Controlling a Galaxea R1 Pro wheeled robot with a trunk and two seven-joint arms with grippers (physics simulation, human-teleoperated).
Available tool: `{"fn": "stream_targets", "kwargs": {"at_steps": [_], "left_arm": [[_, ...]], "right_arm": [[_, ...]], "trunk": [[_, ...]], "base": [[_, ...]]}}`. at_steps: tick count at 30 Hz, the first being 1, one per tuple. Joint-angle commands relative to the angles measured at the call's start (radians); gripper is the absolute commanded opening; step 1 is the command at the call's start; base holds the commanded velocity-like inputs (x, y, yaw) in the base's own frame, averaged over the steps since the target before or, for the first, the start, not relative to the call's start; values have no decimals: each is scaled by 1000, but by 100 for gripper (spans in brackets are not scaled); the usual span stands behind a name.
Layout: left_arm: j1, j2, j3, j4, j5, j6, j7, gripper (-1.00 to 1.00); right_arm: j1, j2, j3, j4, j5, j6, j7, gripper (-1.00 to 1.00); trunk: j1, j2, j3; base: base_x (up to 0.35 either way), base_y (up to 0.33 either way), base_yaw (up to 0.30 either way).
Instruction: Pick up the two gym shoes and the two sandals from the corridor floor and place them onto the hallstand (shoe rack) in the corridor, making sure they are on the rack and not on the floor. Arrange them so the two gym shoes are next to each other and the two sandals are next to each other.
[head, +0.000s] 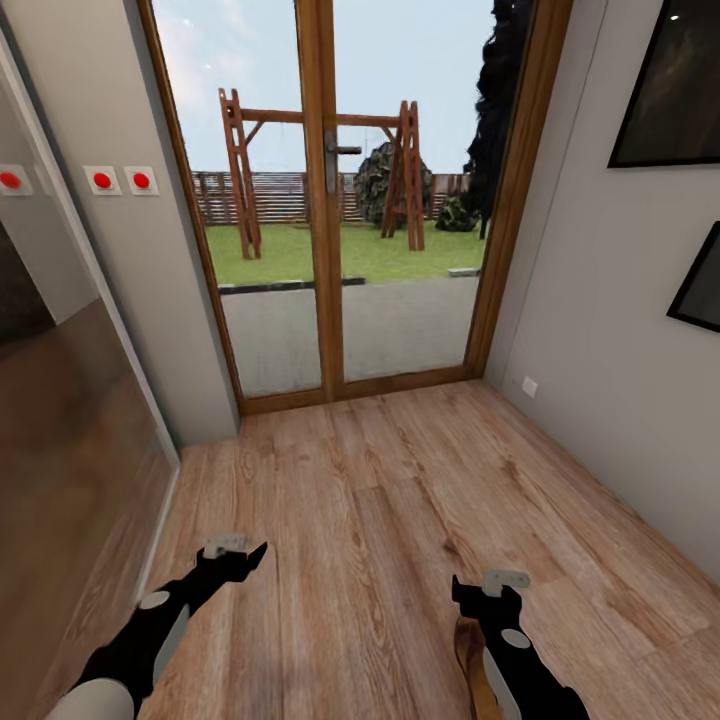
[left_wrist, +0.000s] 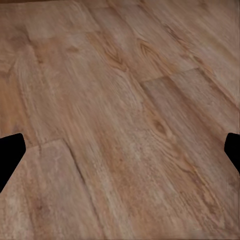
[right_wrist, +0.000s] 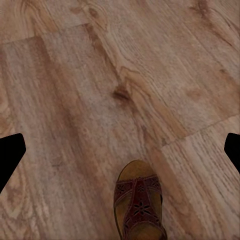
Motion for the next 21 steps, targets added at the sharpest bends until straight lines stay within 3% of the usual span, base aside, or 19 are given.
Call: {"fn": "stream_targets", "kwargs": {"at_steps": [1,5,7,13,21], "left_arm": [[-2,-2,-15,1,-10,-4,-5,100],[-25,-16,-88,-3,-7,6,0,100],[-38,-22,-101,-11,-7,18,2,100],[-54,-26,-118,-84,-6,80,9,100],[-51,-26,-121,-264,-5,224,10,100]], "right_arm": [[-1,1,-5,0,8,-3,0,100],[-1,3,-5,-1,7,-1,0,100],[-1,3,-5,-1,7,0,0,100],[-1,3,-5,0,7,1,0,100],[-1,4,-5,1,6,2,1,100]], "trunk": [[0,0,-1],[0,0,-1],[0,0,-1],[0,0,-1],[0,0,-1]], "base": [[2,0,0],[1,0,0],[0,0,0],[0,0,0],[0,0,0]]}}
